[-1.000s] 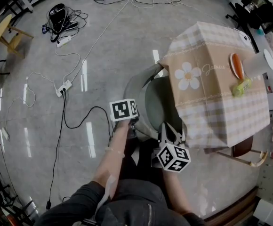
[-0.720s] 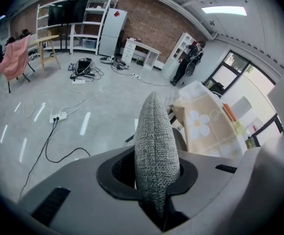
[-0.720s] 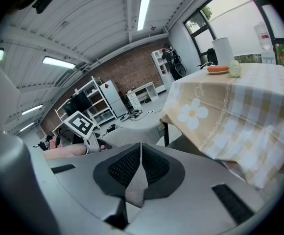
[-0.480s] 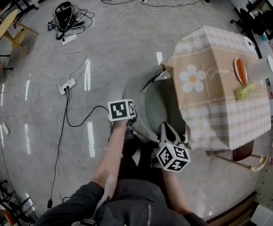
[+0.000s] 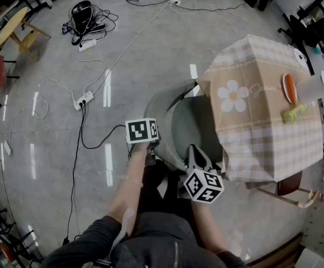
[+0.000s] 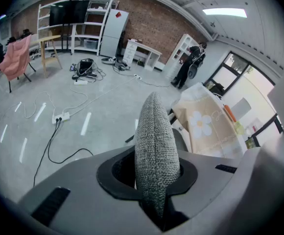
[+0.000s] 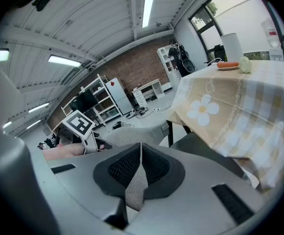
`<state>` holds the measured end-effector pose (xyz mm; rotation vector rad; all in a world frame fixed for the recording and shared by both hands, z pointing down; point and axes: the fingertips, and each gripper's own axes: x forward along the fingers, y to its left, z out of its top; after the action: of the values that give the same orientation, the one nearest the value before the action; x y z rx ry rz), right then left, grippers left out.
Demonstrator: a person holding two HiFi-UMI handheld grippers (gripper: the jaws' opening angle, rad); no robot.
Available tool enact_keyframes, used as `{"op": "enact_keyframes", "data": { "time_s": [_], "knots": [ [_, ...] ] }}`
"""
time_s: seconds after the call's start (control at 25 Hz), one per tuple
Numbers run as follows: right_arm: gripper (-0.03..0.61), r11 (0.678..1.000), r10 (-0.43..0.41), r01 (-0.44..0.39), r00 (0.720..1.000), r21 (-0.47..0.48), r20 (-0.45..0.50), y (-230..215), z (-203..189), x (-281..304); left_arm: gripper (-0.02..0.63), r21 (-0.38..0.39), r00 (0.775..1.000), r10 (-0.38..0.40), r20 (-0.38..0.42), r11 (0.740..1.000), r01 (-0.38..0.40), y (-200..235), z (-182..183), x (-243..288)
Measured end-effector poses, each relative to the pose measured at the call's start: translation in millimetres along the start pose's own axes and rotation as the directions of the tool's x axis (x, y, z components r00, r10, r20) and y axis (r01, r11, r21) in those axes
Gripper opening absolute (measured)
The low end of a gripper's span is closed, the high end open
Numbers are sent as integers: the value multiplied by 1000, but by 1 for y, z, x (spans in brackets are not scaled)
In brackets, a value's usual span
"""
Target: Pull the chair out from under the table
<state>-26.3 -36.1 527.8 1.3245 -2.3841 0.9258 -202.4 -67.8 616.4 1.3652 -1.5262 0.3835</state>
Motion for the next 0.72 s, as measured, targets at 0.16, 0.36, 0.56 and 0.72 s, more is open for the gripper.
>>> {"op": "enact_keyframes", "data": {
  "time_s": [0.16,0.36,0.56,0.72],
  "knots": [
    [17,1000,14,-14,1000,-7,-6,8,-2,3,84,-5,1000,-2,2,1000,2,8,1,-5],
    [17,1000,23,-23,1000,-6,-10,11,-5,8,84,-6,1000,-3,1,1000,3,16,3,-8],
    [17,1000,28,-28,999,-9,-17,16,-10,12,84,5,1000,-12,-1,1000,12,18,2,-9],
    [17,1000,29,-30,999,-9,-26,18,-11,15,84,11,1000,-17,-1,1000,17,18,2,-10]
  ]
}}
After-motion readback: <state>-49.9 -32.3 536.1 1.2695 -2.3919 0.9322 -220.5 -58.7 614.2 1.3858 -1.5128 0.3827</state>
